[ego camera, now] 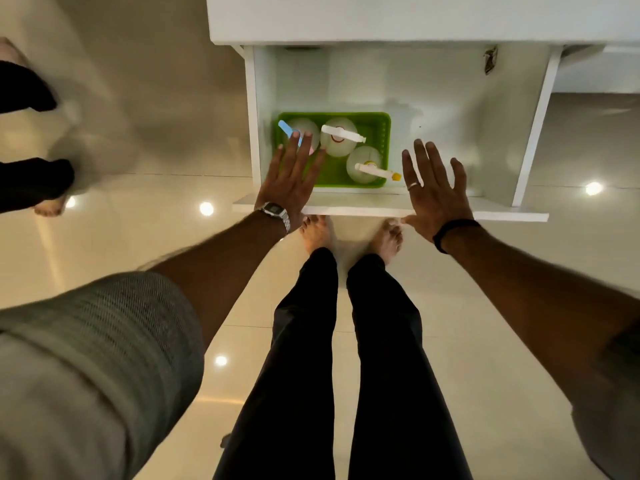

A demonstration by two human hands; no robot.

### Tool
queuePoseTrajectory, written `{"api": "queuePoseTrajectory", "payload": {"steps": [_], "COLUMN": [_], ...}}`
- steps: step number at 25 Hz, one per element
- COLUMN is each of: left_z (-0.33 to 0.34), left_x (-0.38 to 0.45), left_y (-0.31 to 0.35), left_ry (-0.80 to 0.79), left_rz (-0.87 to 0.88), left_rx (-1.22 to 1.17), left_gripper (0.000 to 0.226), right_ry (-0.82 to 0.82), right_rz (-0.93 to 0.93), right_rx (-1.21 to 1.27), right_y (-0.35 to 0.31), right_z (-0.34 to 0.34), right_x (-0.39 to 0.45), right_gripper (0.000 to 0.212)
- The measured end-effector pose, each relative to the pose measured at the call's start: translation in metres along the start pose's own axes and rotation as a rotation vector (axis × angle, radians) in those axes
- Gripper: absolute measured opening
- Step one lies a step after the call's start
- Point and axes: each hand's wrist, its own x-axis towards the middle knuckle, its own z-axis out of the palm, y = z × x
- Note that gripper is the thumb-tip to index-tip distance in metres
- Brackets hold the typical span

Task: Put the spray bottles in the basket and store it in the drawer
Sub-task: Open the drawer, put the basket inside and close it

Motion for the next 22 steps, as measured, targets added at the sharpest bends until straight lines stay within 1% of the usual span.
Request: {"api": "queuePoseTrajectory", "payload": {"steps": [4, 6, 8, 11, 15, 18, 19, 22], "left_z": [-0.026, -0.035, -0.04, -0.052, -0.067, -0.075, -0.077, -0.079], "left_x": [0.032, 0.045, 0.058, 0.077, 0.105, 0.127, 0.135, 0.155], "left_y": [-0.024, -0.039, -0.051, -0.061, -0.072, -0.079, -0.081, -0.084], "left_ry": [0.085, 0.129, 0.176, 0.216, 0.269, 0.298, 0.311, 0.377], "left_rz": [-0.01, -0.013, -0.017, -0.005, -0.009, -0.029, -0.029, -0.02], "left_rx": [0.005, 0.017, 0.051, 0.068, 0.118, 0.124, 0.116, 0.099], "left_gripper": [0.148, 0.154, 0.151, 0.146, 0.143, 0.139, 0.134, 0.107], "right_ry": [0.1, 0.158, 0.229, 0.273, 0.317, 0.306, 0.289, 0.237], "right_rz": [0.005, -0.007, -0.007, -0.001, 0.046, 0.117, 0.133, 0.132], "right_rx": [0.029, 0.025, 0.009, 0.004, 0.006, 0.021, 0.033, 0.043], "right_y": [0.013, 0.021, 0.028, 0.035, 0.045, 0.053, 0.056, 0.067], "right_z": [-0.021, -0.03, -0.039, -0.054, -0.075, -0.089, -0.092, -0.103], "right_x": [0.031, 0.046, 0.06, 0.079, 0.107, 0.127, 0.134, 0.157], "right_gripper": [0.135, 0.136, 0.136, 0.131, 0.128, 0.124, 0.121, 0.108]}}
